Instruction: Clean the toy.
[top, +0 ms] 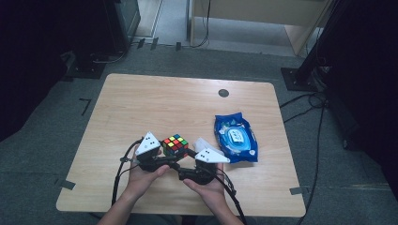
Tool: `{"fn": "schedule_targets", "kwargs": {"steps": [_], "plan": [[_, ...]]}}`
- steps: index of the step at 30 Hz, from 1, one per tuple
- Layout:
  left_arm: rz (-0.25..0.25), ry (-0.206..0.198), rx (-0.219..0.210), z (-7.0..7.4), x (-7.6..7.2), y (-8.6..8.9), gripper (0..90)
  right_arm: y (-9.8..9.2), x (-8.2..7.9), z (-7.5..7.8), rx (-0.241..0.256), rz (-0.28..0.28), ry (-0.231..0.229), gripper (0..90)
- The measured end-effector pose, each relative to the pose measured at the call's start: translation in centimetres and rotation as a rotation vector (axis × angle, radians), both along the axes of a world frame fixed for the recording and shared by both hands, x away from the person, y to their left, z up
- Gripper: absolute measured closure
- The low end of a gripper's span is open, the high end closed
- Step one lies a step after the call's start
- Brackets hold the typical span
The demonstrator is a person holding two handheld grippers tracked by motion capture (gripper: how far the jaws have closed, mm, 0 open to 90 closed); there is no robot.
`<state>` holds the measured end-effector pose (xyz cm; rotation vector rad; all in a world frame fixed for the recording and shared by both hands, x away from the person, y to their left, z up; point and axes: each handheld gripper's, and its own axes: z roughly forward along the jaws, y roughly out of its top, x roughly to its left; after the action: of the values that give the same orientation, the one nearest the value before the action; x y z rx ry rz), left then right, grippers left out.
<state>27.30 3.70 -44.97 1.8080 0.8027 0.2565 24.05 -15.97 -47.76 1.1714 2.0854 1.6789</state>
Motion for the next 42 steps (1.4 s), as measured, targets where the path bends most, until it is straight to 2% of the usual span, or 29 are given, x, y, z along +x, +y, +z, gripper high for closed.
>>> {"fn": "schedule_targets", "kwargs": {"steps": [2, 3, 5, 6, 7, 8, 9, 10, 12, 13, 14, 15, 16, 17, 21, 23, 24, 25, 28, 29, 31, 33, 34, 35, 36, 37, 38, 40, 42], "plan": [[-0.002, 0.001, 0.008, 0.0, 0.0, -0.2, 33.8, 0.0, -0.2, 0.1, -0.015, -0.004, -0.023, 32.6], [-0.008, 0.013, 0.01, -0.1, 0.1, -0.2, 33.8, 0.0, -0.2, 0.0, -0.043, -0.006, -0.049, 32.9], [-0.009, 0.017, 0.016, -0.2, 0.1, -0.1, 33.8, 0.0, -0.2, 0.0, -0.058, -0.003, -0.058, 33.7], [-0.012, 0.028, 0.018, -0.2, 0.2, -0.1, 33.8, 0.0, -0.2, 0.0, -0.08, 0.002, -0.07, 33.7], [-0.025, 0.043, 0.027, -0.2, 0.3, -0.2, 33.5, -0.1, -0.2, -0.1, -0.13, 0.015, -0.106, 33.9], [-0.025, 0.043, 0.027, -0.2, 0.3, -0.2, 33.5, -0.1, -0.2, -0.1, -0.13, 0.015, -0.106, 33.9], [-0.043, 0.059, 0.034, -0.1, 0.5, -0.1, 33.4, -0.3, -0.3, -0.1, -0.199, 0.028, -0.17, 34.0], [-0.043, 0.059, 0.034, -0.1, 0.5, -0.1, 33.5, -0.3, -0.3, -0.1, -0.199, 0.028, -0.17, 34.0], [-0.061, 0.084, 0.043, 0.0, 0.6, -0.1, 33.4, -0.4, -0.4, -0.1, -0.27, 0.039, -0.243, 34.1], [-0.078, 0.108, 0.051, 0.0, 0.8, -0.1, 33.5, -0.4, -0.5, -0.1, -0.341, 0.049, -0.311, 34.1], [-0.078, 0.108, 0.051, 0.0, 0.8, -0.1, 33.4, -0.4, -0.6, -0.2, -0.379, 0.055, -0.34, 34.1], [-0.083, 0.119, 0.054, 0.1, 0.8, -0.1, 33.4, -0.4, -0.6, -0.2, -0.379, 0.055, -0.34, 34.1], [-0.087, 0.128, 0.061, 0.1, 0.9, -0.1, 33.3, -0.3, -0.8, -0.3, -0.452, 0.07, -0.408, 34.1], [-0.09, 0.138, 0.066, 0.2, 0.9, -0.1, 33.3, -0.3, -0.8, -0.3, -0.452, 0.07, -0.408, 34.1], [-0.101, 0.191, 0.077, 0.0, 1.2, -0.2, 32.9, -0.2, -1.1, -0.5, -0.544, 0.093, -0.49, 34.2], [-0.098, 0.189, 0.084, 0.0, 1.1, -0.2, 33.2, 0.0, -1.2, -0.7, -0.57, 0.096, -0.502, 34.1], [-0.092, 0.182, 0.095, 0.0, 1.1, -0.2, 33.5, 0.0, -1.1, -0.7, -0.563, 0.095, -0.499, 34.0], [-0.081, 0.173, 0.095, 0.1, 1.1, -0.2, 33.9, 0.0, -1.0, -0.8, -0.524, 0.089, -0.462, 33.6], [-0.069, 0.159, 0.085, 0.2, 1.0, 0.0, 34.0, -0.3, -0.5, -1.0, -0.463, 0.055, -0.379, 27.2], [-0.06, 0.15, 0.074, 0.2, 1.0, 0.2, 34.0, -0.3, -0.5, -1.0, -0.463, 0.055, -0.379, 27.2], [-0.044, 0.115, 0.04, 0.5, 1.0, 0.6, 34.0, -0.8, 0.1, -1.2, -0.408, 0.041, -0.297, 29.5], [-0.037, 0.078, 0.013, 0.7, 0.8, 0.9, 34.0, -1.6, 0.6, -1.4, -0.302, 0.022, -0.204, 45.3], [-0.04, 0.064, 0.013, 0.8, 0.8, 0.9, 33.9, -2.4, 1.1, -1.6, -0.206, -0.037, -0.112, 59.6], [-0.05, 0.048, 0.012, 0.8, 0.6, 0.8, 33.9, -2.8, 1.4, -1.7, -0.155, -0.047, -0.062, 64.8], [-0.05, 0.048, 0.012, 0.8, 0.6, 0.8, 33.9, -2.8, 1.4, -1.7, -0.155, -0.047, -0.062, 64.8], [-0.057, 0.043, 0.021, 0.7, 0.5, 0.6, 33.9, -3.2, 1.6, -1.8, -0.094, -0.051, -0.015, 69.6], [-0.06, 0.044, 0.025, 0.6, 0.5, 0.4, 33.9, -3.6, 1.8, -1.8, -0.005, -0.018, 0.039, 74.0], [-0.07, 0.043, 0.027, 0.4, 0.4, 0.2, 33.9, -3.8, 1.9, -1.6, 0.06, 0.019, 0.069, 78.8], [-0.088, 0.047, 0.017, 0.3, 0.4, 0.1, 33.9, -3.8, 1.8, -1.3, 0.072, 0.011, 0.073, 83.9]]}}
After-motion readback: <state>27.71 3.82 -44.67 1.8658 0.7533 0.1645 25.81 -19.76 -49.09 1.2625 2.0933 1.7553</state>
